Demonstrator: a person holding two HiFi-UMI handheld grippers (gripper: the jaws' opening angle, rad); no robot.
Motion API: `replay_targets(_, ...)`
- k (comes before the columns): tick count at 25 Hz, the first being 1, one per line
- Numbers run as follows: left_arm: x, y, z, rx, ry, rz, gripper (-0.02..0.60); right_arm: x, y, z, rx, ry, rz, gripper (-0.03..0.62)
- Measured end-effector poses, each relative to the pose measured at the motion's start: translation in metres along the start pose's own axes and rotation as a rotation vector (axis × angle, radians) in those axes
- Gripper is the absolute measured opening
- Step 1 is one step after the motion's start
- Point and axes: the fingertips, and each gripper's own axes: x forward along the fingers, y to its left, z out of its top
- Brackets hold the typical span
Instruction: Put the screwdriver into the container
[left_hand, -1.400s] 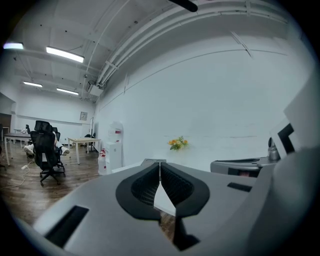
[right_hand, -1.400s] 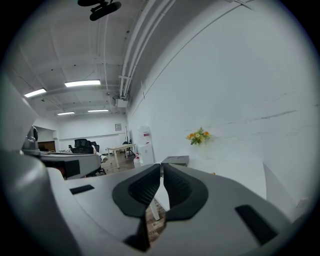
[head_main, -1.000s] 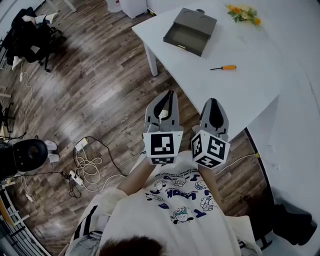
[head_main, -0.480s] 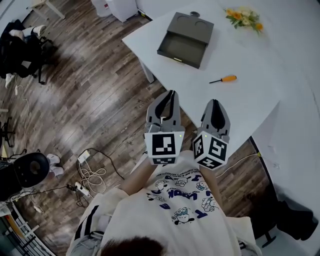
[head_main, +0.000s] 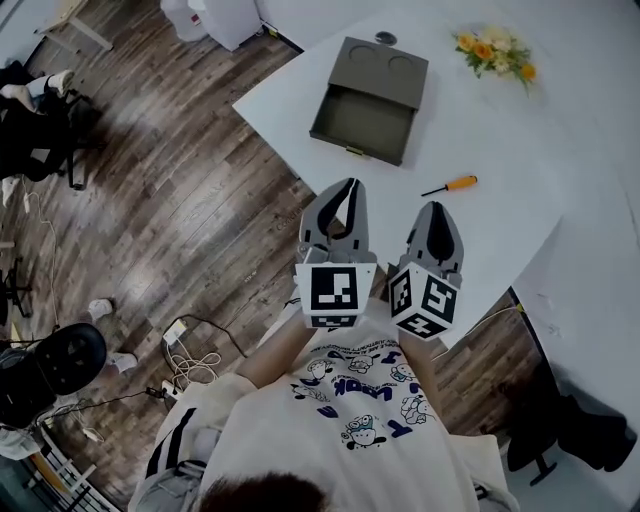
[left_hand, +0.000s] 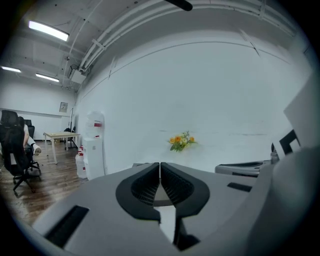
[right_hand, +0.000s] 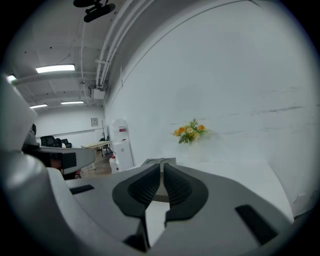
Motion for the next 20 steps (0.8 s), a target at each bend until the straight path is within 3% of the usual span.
replay_targets(20, 0.068, 0.016, -0.031, 0.001, 0.101, -0.109, 0.023, 0.055, -0.023, -0.019, 0.018, 0.072, -0.151, 0.040)
